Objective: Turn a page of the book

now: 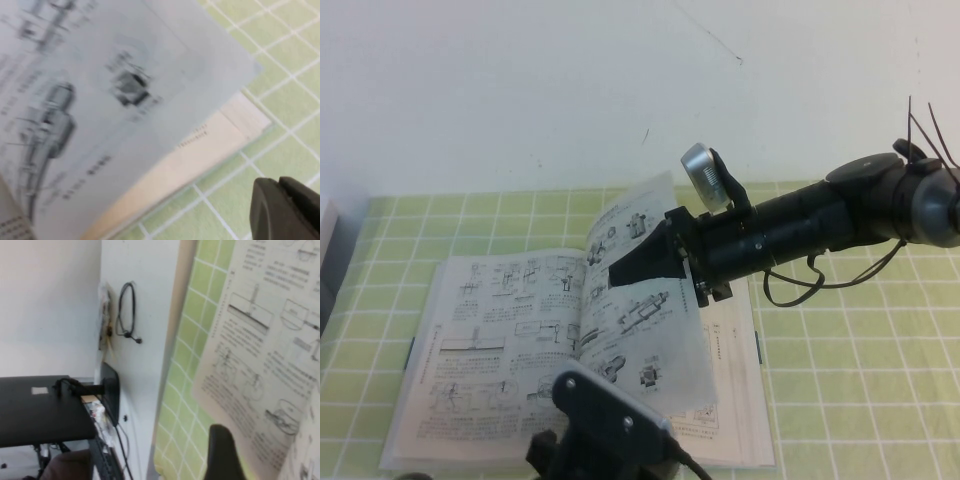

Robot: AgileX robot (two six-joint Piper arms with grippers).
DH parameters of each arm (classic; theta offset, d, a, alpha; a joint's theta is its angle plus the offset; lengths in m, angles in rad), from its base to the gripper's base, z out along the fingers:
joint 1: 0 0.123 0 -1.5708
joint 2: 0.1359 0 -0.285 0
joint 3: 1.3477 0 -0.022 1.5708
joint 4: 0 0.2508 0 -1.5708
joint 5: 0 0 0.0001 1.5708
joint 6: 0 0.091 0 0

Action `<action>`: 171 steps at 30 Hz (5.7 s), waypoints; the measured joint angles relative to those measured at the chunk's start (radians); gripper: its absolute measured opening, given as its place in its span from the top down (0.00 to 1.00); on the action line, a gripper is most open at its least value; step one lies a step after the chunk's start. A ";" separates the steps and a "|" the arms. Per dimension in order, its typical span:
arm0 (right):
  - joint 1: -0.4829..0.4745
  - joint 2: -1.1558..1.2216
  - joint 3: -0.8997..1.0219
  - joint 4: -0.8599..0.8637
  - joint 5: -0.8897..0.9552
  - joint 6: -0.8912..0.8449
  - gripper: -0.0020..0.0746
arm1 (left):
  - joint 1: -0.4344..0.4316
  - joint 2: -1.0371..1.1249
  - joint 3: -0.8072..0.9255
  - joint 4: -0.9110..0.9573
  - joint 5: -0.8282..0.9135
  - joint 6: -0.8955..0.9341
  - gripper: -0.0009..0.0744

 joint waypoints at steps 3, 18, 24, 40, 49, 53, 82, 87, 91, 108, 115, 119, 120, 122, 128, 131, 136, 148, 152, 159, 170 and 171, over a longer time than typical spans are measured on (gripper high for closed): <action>0.000 0.000 0.000 0.025 0.012 -0.004 0.44 | -0.050 0.045 0.000 -0.004 -0.057 0.000 0.99; 0.000 0.000 0.000 0.079 0.062 -0.044 0.44 | -0.080 0.218 -0.048 0.029 -0.397 0.026 0.99; 0.000 0.000 0.000 0.080 0.083 -0.050 0.44 | -0.080 0.223 -0.052 -0.076 -0.494 0.145 0.99; 0.000 -0.098 -0.092 -0.241 0.094 -0.126 0.67 | -0.078 0.223 -0.052 -0.427 -0.787 0.227 0.99; 0.060 -0.106 -0.110 -0.754 0.063 -0.026 0.96 | 0.067 0.194 -0.054 -0.365 -0.491 -0.027 0.99; 0.102 -0.106 -0.110 -0.861 -0.030 0.009 0.97 | 0.194 0.171 -0.054 -0.250 -0.311 -0.160 0.99; 0.132 -0.040 -0.116 -0.977 -0.192 0.085 0.98 | 0.551 0.242 -0.056 -0.036 0.090 -0.168 0.99; 0.132 -0.173 -0.116 -1.111 -0.133 0.113 0.98 | 0.551 0.137 -0.074 0.029 0.209 -0.164 0.99; 0.132 -0.292 -0.116 -1.282 -0.024 0.187 0.98 | 0.551 0.007 -0.115 0.110 0.382 -0.093 0.99; 0.132 -0.770 -0.114 -1.636 0.158 0.393 0.98 | 0.591 -0.487 -0.138 0.852 0.791 -0.499 0.99; 0.132 -1.050 0.031 -1.661 0.158 0.461 0.98 | 0.615 -0.729 -0.138 1.082 0.837 -0.626 0.99; 0.132 -1.245 0.225 -1.661 0.085 0.494 0.98 | 0.615 -0.811 -0.133 1.094 0.851 -0.628 0.99; 0.132 -1.294 0.286 -1.661 0.047 0.497 0.98 | 0.616 -0.824 -0.133 1.095 0.853 -0.630 0.99; 0.132 -1.382 0.403 -1.661 -0.022 0.505 0.98 | 0.618 -0.846 -0.124 1.097 0.846 -0.630 0.99; 0.132 -1.622 0.766 -1.661 -0.181 0.581 0.98 | 0.618 -0.899 -0.073 1.099 0.738 -0.628 0.99; 0.132 -1.716 0.908 -1.661 -0.260 0.628 0.98 | 0.618 -0.903 -0.059 1.099 0.707 -0.628 0.99; 0.132 -1.796 1.059 -1.661 -0.330 0.686 0.98 | 0.618 -0.903 -0.043 1.099 0.703 -0.626 0.99; 0.132 -1.803 1.089 -1.661 -0.391 0.703 0.98 | 0.618 -0.903 -0.032 1.099 0.825 -0.626 0.99; 0.132 -1.803 1.089 -1.661 -0.391 0.705 0.98 | 0.618 -0.903 -0.032 1.099 0.873 -0.626 0.99; 0.132 -1.803 1.089 -1.661 -0.379 0.705 0.98 | 0.618 -0.903 -0.032 1.099 0.919 -0.626 0.99; 0.132 -1.803 1.089 -1.661 -0.377 0.705 0.98 | 0.802 -1.094 0.138 1.089 0.798 -0.599 0.99; 0.132 -1.803 1.089 -1.661 -0.377 0.705 0.98 | 0.835 -1.135 0.168 1.080 0.769 -0.595 0.99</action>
